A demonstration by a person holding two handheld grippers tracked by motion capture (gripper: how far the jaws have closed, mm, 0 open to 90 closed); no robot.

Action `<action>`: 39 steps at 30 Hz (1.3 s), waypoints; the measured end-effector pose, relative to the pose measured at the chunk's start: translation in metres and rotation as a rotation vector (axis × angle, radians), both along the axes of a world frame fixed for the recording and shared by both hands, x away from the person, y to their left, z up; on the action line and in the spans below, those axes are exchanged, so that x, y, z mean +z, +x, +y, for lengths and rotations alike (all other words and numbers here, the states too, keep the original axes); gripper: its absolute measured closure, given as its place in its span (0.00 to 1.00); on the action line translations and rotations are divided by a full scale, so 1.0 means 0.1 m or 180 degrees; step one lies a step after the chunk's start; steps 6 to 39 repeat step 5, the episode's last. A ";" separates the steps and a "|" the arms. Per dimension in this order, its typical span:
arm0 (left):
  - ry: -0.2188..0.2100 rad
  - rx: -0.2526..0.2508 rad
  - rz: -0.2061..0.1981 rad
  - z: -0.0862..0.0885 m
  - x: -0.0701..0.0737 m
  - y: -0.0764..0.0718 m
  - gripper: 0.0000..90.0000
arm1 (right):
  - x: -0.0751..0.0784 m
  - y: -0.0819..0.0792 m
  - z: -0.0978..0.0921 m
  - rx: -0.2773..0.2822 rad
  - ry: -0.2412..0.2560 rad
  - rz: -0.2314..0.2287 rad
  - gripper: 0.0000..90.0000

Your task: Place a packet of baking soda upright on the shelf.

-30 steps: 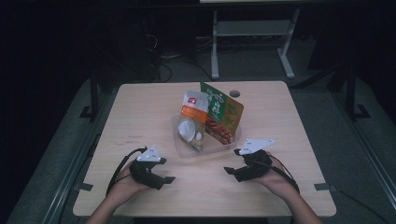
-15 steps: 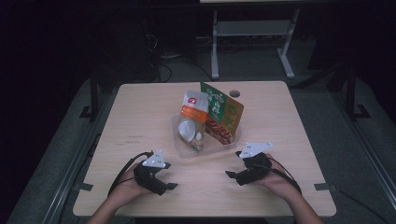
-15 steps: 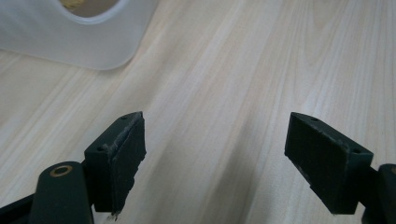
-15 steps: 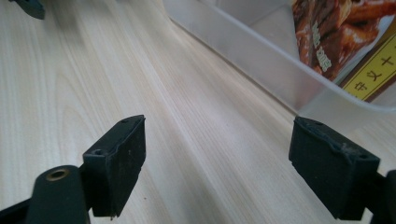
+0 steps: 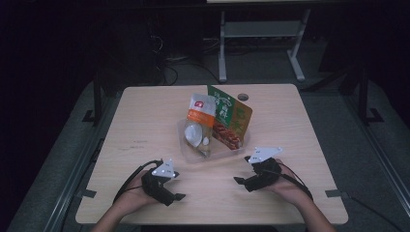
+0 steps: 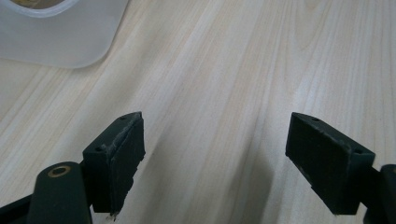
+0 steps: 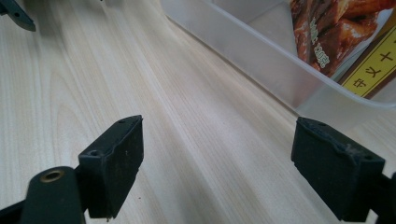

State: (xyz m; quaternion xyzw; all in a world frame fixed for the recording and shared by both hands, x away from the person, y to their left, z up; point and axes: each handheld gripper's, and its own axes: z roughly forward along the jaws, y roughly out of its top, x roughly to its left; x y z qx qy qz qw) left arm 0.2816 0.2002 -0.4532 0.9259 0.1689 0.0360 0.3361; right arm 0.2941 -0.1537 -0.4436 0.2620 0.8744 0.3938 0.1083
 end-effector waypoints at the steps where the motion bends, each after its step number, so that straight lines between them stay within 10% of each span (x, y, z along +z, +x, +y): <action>1: 0.0003 -0.0006 -0.0008 0.00 0.00 0.00 0.21 | 0.00 0.00 0.00 0.0004 0.0001 -0.0011 0.18; 39: 0.0004 -0.0013 -0.0012 0.00 0.00 0.00 0.21 | 0.01 0.00 -0.01 0.0001 0.0026 -0.0016 0.18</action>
